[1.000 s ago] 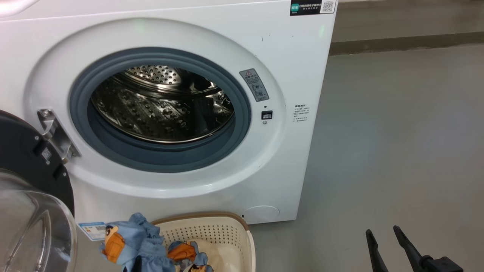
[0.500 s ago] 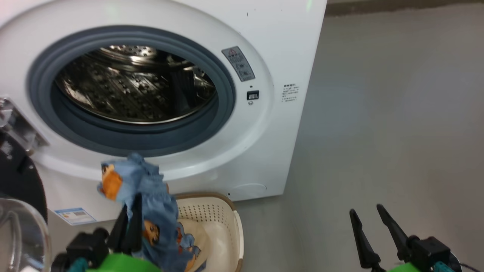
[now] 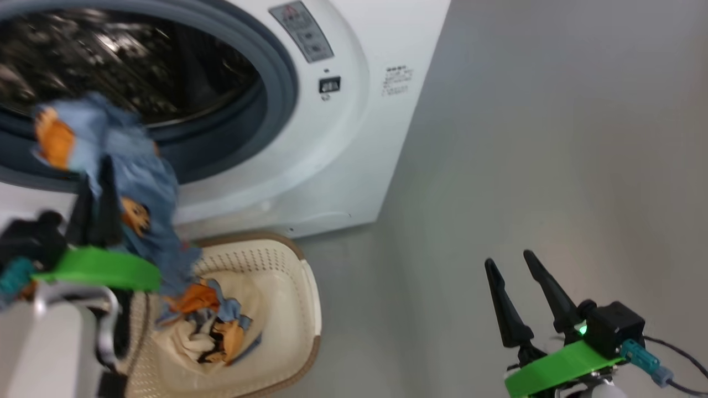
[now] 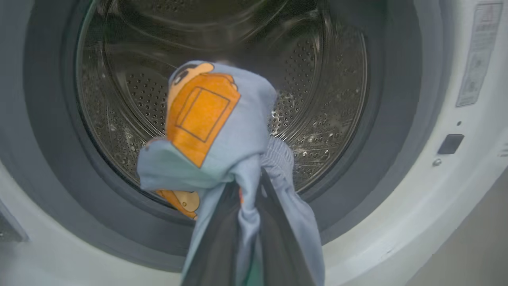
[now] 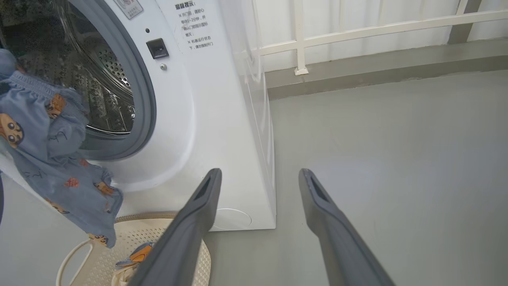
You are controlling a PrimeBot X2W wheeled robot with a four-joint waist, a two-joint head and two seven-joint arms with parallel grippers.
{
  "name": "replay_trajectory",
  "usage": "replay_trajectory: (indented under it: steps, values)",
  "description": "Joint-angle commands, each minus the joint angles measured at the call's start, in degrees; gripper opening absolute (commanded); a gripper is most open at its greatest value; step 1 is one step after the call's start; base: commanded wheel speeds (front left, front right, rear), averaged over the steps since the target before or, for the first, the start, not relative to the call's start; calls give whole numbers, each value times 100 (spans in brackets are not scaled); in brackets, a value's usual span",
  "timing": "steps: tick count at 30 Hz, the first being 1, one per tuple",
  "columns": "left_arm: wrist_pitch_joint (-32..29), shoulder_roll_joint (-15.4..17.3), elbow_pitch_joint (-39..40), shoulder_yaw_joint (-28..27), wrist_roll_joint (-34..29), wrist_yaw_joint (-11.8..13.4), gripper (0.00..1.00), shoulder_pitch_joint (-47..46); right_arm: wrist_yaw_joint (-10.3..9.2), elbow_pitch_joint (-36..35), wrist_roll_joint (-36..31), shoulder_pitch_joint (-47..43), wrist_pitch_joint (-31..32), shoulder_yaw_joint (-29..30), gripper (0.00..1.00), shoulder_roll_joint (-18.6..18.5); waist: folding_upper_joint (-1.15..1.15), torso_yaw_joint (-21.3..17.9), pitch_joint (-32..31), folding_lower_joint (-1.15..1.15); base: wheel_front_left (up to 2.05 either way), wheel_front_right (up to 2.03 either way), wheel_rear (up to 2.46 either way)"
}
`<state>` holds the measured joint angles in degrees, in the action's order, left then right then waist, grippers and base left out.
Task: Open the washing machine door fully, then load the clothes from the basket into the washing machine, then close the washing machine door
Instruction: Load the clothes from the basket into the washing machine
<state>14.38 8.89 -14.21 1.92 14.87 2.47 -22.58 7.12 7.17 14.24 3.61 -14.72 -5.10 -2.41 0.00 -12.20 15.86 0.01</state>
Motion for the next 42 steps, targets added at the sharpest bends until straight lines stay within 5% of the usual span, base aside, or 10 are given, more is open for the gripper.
replay_trajectory:
  steps: [1, 19, 42]
  values:
    - [24, 265, -5, -248, -24, 18, 0, -363, 36, -142, 90, 205, -28, -184, 100, -47, 0, -414, 583, -1, 0, 0, 0]
    - [61, 1005, -1544, -324, -404, -213, 0, -2702, 36, -274, 300, 806, -28, -626, 100, -47, 0, -800, 2026, -1, 0, 0, 0]
    - [62, 1550, -3072, 99, -1024, -430, 0, -5195, 36, -424, 344, 701, -28, -773, 100, -47, 0, -1147, 2413, -1, 0, 0, 0]
